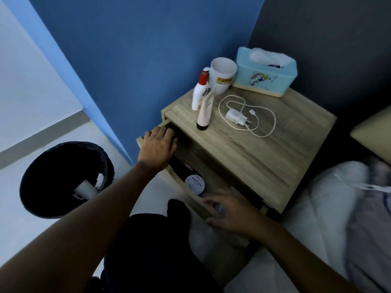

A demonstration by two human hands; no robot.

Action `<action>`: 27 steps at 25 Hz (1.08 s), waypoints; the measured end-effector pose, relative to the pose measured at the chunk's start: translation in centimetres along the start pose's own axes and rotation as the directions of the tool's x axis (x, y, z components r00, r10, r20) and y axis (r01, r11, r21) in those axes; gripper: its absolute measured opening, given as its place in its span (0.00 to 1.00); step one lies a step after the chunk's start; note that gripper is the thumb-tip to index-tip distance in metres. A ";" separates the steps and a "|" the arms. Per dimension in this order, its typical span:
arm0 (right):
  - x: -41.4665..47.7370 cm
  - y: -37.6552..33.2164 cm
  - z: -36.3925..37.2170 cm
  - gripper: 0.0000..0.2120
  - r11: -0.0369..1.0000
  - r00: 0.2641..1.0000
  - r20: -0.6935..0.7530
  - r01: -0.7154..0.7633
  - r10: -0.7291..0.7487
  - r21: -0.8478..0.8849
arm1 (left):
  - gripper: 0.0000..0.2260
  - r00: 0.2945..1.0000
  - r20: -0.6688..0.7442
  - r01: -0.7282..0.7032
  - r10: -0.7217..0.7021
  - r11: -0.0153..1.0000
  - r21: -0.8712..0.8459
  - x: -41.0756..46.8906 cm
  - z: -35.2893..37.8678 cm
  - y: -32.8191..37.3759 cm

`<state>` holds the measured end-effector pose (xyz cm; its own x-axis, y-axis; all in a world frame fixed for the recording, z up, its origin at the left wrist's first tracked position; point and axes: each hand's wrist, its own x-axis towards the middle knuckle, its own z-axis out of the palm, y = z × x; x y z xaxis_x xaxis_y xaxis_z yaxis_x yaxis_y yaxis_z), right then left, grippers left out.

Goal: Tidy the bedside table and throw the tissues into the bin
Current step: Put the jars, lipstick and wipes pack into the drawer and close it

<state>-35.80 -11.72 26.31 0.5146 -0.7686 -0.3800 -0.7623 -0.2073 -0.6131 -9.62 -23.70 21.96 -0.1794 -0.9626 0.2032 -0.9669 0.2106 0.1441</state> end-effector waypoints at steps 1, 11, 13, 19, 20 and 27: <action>-0.4 0.5 0.0 0.22 0.995 0.998 -0.053 0.012 -0.018 -0.102 | 0.13 1.000 -0.019 -0.010 0.010 1.000 0.012 0.4 -0.2 0.8; -0.6 3.2 -0.6 0.15 0.946 0.886 -0.454 -0.221 0.093 -0.239 | 0.21 0.904 0.092 -0.413 0.418 0.908 -0.074 0.2 -0.3 8.2; -0.3 3.6 -1.0 0.14 0.947 0.872 -0.478 -0.233 0.104 -0.220 | 0.23 0.902 0.126 -0.407 0.413 0.911 -0.070 0.1 -0.1 8.1; 0.4 4.2 -1.5 0.12 0.954 0.821 -0.564 -0.234 0.089 -0.190 | 0.24 0.910 0.148 -0.383 0.387 0.922 -0.054 0.1 -0.1 8.7; 0.5 4.2 -1.4 0.14 0.951 0.811 -0.579 -0.239 0.085 -0.194 | 0.24 0.911 0.147 -0.380 0.385 0.923 -0.059 0.0 -0.1 8.8; 1.0 4.4 -2.0 0.14 0.947 0.806 -0.589 -0.235 0.062 -0.221 | 0.24 0.918 0.131 -0.368 0.374 0.927 -0.071 -0.1 0.0 8.9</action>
<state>-39.41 -14.60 24.58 0.1363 -0.9886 0.0634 -0.9292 -0.1498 -0.3379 -18.24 -21.77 23.26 -0.5501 -0.8273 0.1138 -0.8176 0.5613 0.1280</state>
